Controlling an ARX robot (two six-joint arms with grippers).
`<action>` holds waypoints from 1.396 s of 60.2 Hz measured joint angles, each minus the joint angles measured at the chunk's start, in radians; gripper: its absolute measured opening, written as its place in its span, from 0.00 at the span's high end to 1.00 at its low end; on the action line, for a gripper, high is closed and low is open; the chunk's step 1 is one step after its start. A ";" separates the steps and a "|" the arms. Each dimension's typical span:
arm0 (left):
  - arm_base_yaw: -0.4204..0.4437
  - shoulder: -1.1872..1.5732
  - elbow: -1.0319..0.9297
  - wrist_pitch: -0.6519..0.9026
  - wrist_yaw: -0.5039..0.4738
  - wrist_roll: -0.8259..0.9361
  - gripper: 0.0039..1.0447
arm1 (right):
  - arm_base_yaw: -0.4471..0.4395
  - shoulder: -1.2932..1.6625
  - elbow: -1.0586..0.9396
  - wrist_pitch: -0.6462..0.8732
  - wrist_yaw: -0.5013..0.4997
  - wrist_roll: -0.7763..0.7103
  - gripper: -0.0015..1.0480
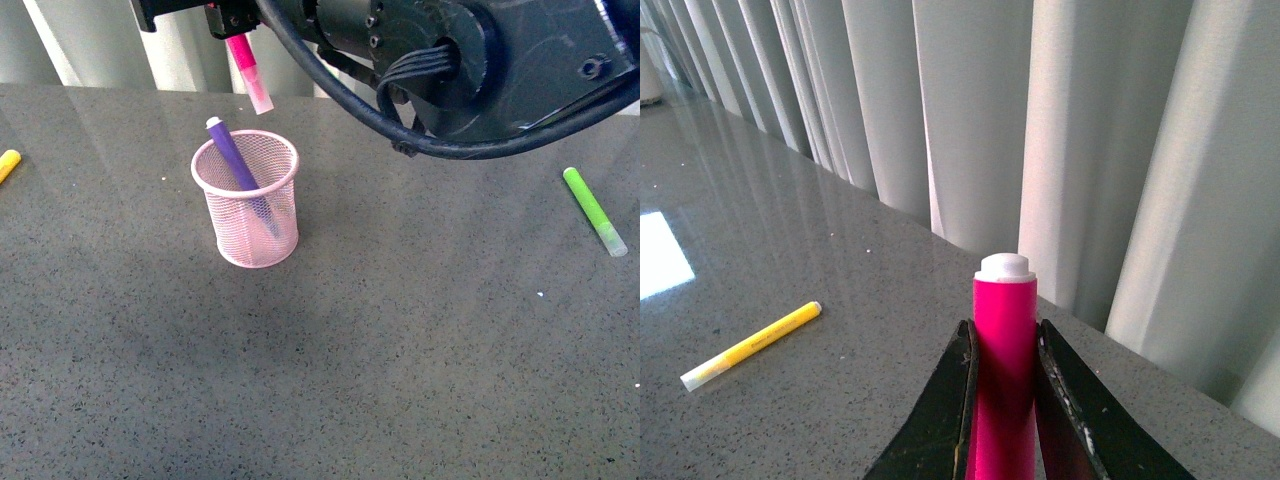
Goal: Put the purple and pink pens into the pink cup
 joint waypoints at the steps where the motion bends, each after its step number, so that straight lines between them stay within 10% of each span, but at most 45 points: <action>1: 0.000 0.000 0.000 0.000 0.000 0.000 0.06 | 0.002 0.006 0.006 -0.003 -0.001 0.000 0.89; 64: 0.000 0.000 0.000 0.000 0.000 0.000 0.06 | 0.037 0.092 -0.016 0.020 0.046 0.016 0.89; 84: 0.000 0.000 0.000 0.000 0.000 0.000 0.06 | 0.037 0.088 -0.042 0.006 0.068 0.032 0.34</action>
